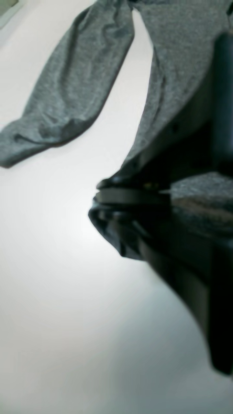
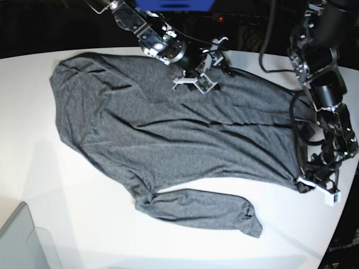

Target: Layout the t-shirt on the table in an organized manner, then fold the t-shirt properly

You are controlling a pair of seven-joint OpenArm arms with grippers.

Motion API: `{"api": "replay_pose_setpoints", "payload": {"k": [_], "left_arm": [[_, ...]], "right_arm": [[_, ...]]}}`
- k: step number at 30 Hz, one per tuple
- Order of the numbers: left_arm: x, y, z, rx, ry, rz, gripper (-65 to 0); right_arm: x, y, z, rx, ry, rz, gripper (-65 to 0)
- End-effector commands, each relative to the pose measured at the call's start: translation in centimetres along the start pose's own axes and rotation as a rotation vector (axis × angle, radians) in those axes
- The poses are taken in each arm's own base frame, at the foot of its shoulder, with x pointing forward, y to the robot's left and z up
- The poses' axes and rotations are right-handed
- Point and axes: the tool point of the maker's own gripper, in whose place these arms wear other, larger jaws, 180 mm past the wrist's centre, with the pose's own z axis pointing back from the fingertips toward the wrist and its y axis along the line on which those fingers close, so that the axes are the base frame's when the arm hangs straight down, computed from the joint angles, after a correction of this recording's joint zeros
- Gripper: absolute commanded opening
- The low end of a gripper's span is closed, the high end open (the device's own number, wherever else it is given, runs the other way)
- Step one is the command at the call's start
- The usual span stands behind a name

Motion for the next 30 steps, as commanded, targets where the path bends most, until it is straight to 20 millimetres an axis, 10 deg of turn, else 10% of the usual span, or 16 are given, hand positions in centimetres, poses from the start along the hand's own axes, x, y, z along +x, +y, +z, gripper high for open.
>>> {"api": "replay_pose_setpoints", "payload": {"k": [1,30], "left_arm": [[3.3,0.1,0.5,-0.004,-0.084,-0.013,-64.8],[9.3,-3.3,-0.2,-0.062,-0.170,-0.060,-64.4]], "right_arm": [[-1.1,-0.4,0.2,-0.014,0.051,0.004,-34.2],[-1.5,0.1,0.4,-0.006,0.057,-0.003,-34.2]]}}
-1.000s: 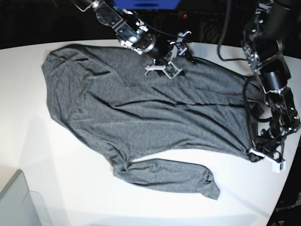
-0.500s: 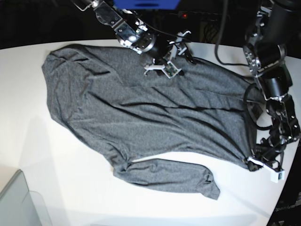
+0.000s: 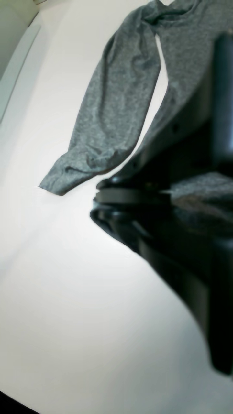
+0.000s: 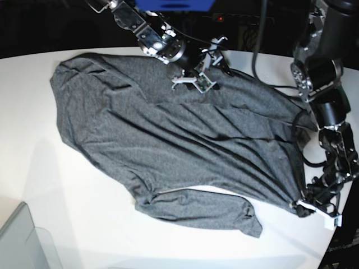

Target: Layout the t-shirt on the table in an organized manner, then fold the t-shirt properly

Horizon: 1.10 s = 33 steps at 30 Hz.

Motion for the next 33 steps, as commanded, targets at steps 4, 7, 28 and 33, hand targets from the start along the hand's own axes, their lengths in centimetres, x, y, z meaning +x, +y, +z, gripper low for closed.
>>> {"api": "replay_pose_setpoints", "payload": {"k": [4,7,28,33], "left_arm": [[3.5,-0.4,0.3,-0.014,-0.089,-0.007,-60.8],[3.4,-0.5,0.2,-0.015,-0.088,-0.004,-50.0],[-2.7,3.2,8.0,0.126,0.002,-0.012,-10.8],[-8.2,4.4,12.6,0.205,0.090,-0.036,-10.9]], "right_arm": [[-1.3,0.0,0.2,-0.006,0.057,0.000,-34.2],[-1.4,0.1,0.2,-0.005,0.059,-0.001,-34.2],[4.4,1.0,2.8,-0.001,-0.103,0.011,-34.2],[5.8,0.2,4.4,-0.038,-0.152,-0.010,-34.2]]}}
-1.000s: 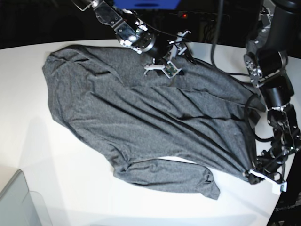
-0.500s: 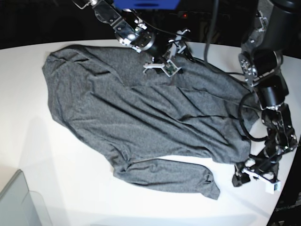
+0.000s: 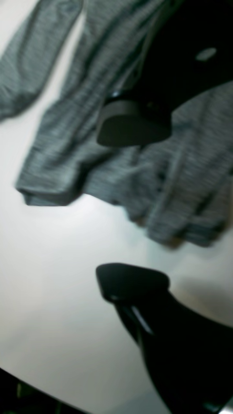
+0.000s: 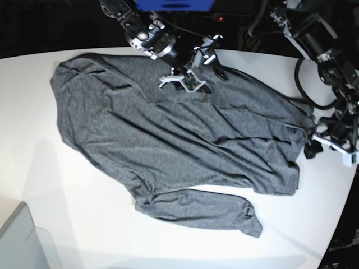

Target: Layout the t-shirt on the table in an organized manner, then fold the t-shirt properly

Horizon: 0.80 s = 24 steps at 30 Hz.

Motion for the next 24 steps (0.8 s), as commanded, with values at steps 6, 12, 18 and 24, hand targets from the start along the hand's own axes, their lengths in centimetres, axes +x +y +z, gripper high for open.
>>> {"api": "replay_pose_setpoints", "payload": {"k": [6,12,18,24], "left_arm": [[-3.8,0.2,0.9,0.008,0.025,0.010,-10.8],[-7.5,0.7,-0.1,0.001,0.050,0.073,-10.7],[-10.6,0.8,-1.5,-0.015,0.109,0.142,-11.0],[-11.1,0.0,-1.7,-0.035,0.129,0.124,-33.6]], "right_arm": [[1.2,-0.4,1.0,-0.007,-0.049,0.007,-34.2],[0.7,-0.4,1.6,-0.006,-0.036,0.012,-34.2],[-0.3,-0.4,2.2,-0.007,-0.013,0.011,-34.2],[-0.5,-0.3,2.3,-0.007,-0.008,0.010,-34.2]]}}
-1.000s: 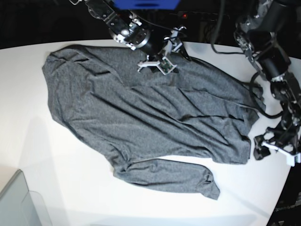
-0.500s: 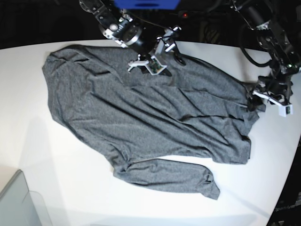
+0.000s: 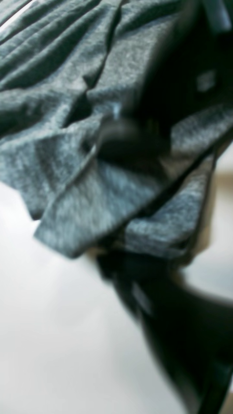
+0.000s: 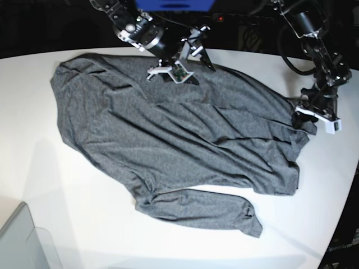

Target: Layout the t-shirt on the table in an organized manner, then fold the t-shirt properly

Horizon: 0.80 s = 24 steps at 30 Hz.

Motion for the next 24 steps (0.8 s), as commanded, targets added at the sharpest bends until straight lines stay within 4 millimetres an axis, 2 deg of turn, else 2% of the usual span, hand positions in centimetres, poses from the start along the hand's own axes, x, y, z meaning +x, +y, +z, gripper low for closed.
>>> {"api": "replay_pose_setpoints", "payload": {"k": [1,2,5,6,10,14,16,24], "left_arm": [[-1.4,0.3,0.0,0.011,0.070,-0.011,-41.2],[-1.3,0.6,0.1,0.014,0.070,-0.015,-48.6],[-1.6,1.2,0.5,0.025,0.083,-0.022,-64.9],[-2.1,1.4,0.8,0.029,0.091,-0.024,-65.0],[-1.6,1.5,2.4,0.044,0.067,-0.075,-65.0],[-1.2,1.6,4.6,0.064,0.045,-0.141,-64.8],[-1.4,1.9,5.3,0.076,0.047,-0.149,-64.8],[-1.5,6.0,6.9,0.173,0.027,-0.066,-64.8]], "right_arm": [[1.3,0.1,0.2,0.005,-0.049,0.004,-34.2],[1.4,0.0,0.4,0.005,-0.052,0.010,-34.2],[2.1,0.1,0.6,0.007,-0.070,0.015,-34.2],[2.3,0.1,0.6,0.008,-0.074,0.017,-34.2],[3.0,-0.2,1.2,0.007,-0.090,0.037,-34.2],[2.6,-0.8,1.6,0.000,-0.077,0.054,-34.2],[2.2,-1.7,1.9,-0.028,-0.068,0.043,-34.2],[1.1,-6.7,3.7,-0.181,-0.048,0.007,-34.2]]}}
